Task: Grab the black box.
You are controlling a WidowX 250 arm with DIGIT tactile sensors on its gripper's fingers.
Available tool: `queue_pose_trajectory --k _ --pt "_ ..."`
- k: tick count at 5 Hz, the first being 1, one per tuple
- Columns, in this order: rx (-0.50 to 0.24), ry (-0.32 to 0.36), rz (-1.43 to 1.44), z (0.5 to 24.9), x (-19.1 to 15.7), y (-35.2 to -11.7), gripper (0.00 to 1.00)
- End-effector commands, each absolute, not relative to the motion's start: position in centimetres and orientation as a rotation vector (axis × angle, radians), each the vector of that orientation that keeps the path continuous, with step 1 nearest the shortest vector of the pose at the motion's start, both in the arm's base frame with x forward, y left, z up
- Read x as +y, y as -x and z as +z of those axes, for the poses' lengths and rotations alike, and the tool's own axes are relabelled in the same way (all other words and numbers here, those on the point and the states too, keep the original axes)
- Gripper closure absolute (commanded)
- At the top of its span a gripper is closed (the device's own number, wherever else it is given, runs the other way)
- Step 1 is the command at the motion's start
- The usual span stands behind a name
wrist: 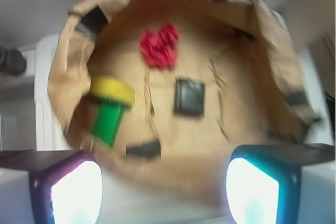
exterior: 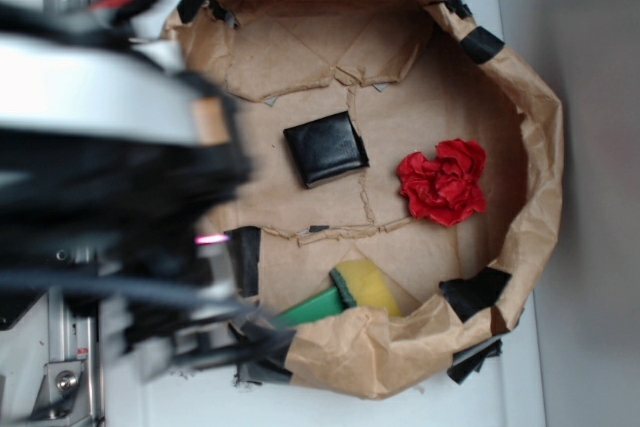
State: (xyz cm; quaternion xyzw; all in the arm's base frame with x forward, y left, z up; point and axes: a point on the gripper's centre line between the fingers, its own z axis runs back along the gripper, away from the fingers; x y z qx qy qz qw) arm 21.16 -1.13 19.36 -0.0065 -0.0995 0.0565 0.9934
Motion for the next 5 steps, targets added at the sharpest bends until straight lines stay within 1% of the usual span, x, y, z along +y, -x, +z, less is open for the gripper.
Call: queue_pose_trajectory --k 1,4,5 --pt "-0.144 0.04 0.108 10.9 2.0 -25.0 0.0" --pt "-0.144 0.04 0.108 10.9 2.0 -25.0 0.0" --pt "-0.11 -0.001 0.136 6.6 3.3 -25.7 0.0"
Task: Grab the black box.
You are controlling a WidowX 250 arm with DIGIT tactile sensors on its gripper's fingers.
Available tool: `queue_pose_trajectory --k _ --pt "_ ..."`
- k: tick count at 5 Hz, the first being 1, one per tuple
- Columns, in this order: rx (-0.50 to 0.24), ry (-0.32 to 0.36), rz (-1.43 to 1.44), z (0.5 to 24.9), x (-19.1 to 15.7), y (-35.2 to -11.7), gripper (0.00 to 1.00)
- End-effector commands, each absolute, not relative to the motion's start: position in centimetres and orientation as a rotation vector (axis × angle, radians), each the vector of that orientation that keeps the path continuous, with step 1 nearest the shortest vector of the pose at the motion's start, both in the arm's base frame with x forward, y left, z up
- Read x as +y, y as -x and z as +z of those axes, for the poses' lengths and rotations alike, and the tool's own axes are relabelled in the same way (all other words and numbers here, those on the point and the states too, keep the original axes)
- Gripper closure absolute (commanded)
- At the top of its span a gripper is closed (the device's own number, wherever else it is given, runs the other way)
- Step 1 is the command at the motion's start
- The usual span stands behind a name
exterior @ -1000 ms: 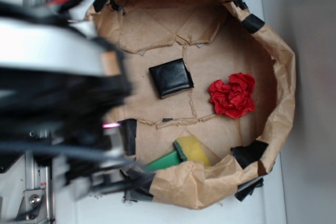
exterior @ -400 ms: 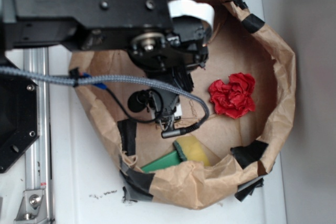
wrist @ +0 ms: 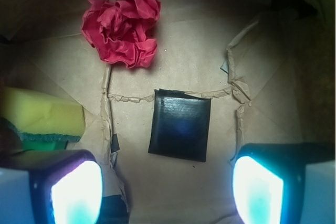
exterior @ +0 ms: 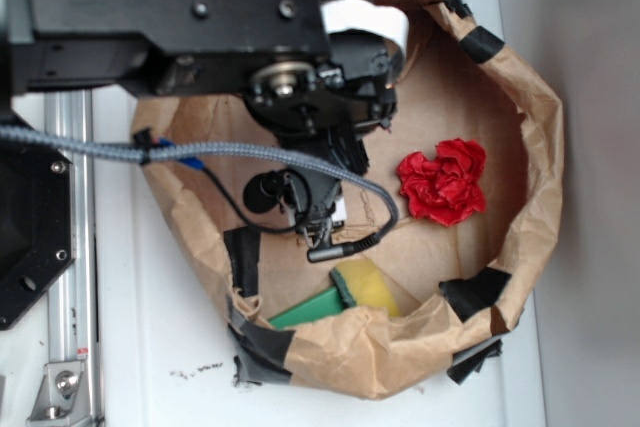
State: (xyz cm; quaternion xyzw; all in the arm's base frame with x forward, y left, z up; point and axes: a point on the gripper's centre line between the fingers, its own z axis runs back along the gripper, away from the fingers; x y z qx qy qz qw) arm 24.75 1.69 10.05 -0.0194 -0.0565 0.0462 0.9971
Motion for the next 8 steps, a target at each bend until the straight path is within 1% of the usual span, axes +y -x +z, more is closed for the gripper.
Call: queue_pose_trajectory --k 1,2,3,4,5,6,7,8 --pt "-0.093 -0.023 0.103 4.0 2.6 -26.4 0.0" --pt "-0.097 0.039 0.044 2.2 0.9 -27.2 0.0" --pt "-0.069 0.047 0.068 0.7 0.3 -28.0 1.0" --pt "-0.072 -0.023 0.084 2.3 1.2 -28.1 1.0" --pt "-0.204 -0.031 0.044 7.4 2.5 -27.0 1.0" --pt "-0.298 0.019 0.014 12.3 3.1 -25.2 1.0" --pt "-0.316 0.048 0.006 17.2 3.2 -24.1 1.0" --pt "-0.28 0.05 0.024 20.5 3.1 -24.2 1.0"
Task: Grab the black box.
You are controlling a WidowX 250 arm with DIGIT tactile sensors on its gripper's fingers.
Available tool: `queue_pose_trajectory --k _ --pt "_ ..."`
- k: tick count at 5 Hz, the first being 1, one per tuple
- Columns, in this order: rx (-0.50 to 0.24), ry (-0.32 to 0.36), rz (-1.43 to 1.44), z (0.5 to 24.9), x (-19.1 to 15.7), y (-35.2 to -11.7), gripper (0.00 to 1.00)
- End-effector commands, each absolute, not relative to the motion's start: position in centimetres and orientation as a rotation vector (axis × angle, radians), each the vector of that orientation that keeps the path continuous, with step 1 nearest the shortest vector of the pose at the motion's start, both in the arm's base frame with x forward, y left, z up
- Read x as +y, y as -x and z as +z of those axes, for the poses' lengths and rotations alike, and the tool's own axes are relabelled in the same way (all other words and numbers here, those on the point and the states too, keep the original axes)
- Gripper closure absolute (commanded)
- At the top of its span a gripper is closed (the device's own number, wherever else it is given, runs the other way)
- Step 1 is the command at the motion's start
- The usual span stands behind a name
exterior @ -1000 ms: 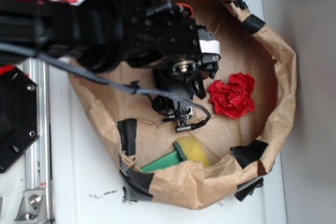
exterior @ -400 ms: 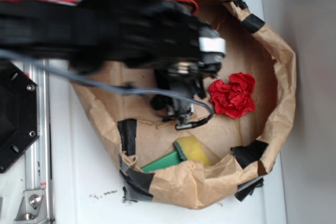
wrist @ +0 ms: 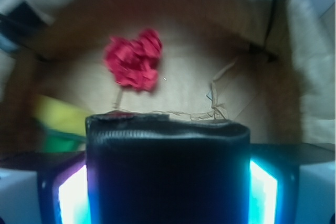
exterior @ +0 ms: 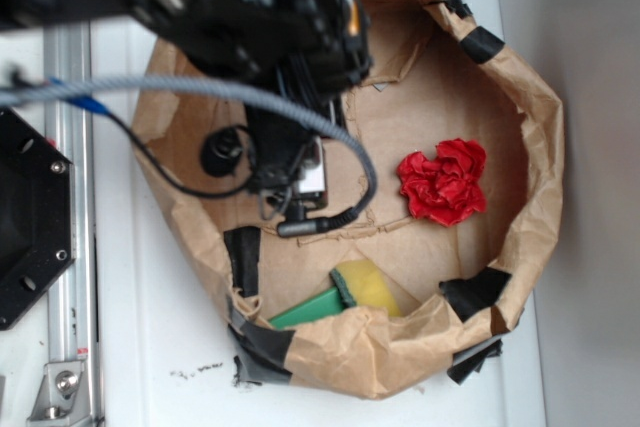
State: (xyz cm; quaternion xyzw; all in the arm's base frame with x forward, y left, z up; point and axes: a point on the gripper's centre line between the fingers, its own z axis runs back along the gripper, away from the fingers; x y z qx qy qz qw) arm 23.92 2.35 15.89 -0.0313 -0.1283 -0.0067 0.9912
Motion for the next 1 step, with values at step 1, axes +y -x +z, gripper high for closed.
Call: queue_pose_trajectory --k 1 --pt "-0.248 0.016 -0.001 20.06 2.3 -25.05 1.0"
